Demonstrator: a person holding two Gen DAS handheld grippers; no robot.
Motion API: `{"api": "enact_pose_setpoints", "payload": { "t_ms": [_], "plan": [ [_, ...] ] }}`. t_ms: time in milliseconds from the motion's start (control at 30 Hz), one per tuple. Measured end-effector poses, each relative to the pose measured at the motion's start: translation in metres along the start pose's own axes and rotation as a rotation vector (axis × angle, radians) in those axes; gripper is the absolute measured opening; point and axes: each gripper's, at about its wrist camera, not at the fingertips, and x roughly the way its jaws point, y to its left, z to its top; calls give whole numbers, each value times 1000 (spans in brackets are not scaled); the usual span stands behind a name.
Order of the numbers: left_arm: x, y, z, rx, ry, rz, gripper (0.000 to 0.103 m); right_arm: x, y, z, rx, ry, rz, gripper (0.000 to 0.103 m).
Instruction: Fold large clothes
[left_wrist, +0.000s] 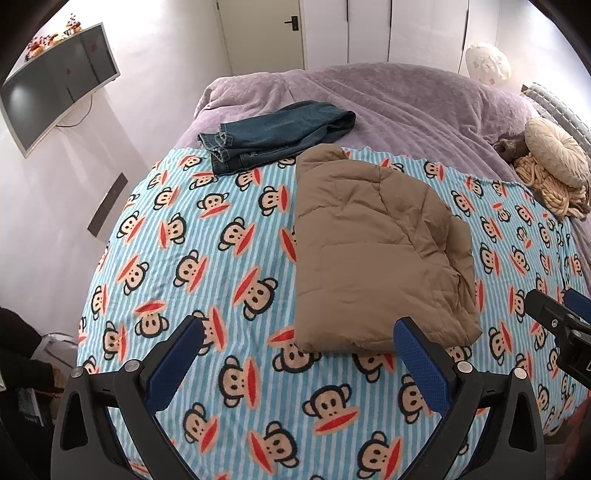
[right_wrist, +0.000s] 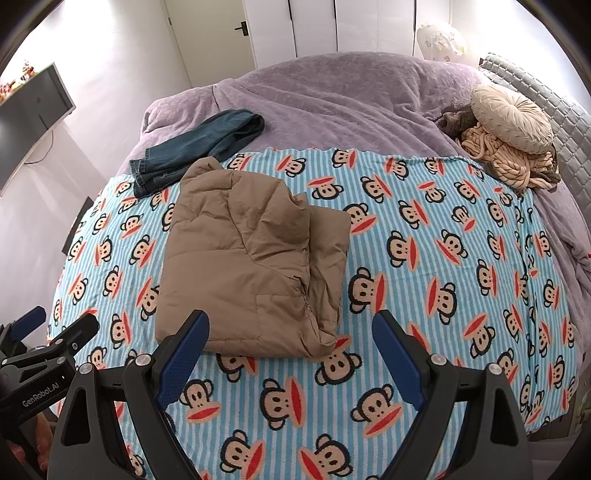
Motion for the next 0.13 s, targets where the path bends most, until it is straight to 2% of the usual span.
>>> {"api": "enact_pose_setpoints", "payload": {
  "t_ms": [133],
  "plan": [
    [0, -1, 2, 6, 1, -9, 103, 0, -1, 1, -1, 0, 1, 92]
  ]
}}
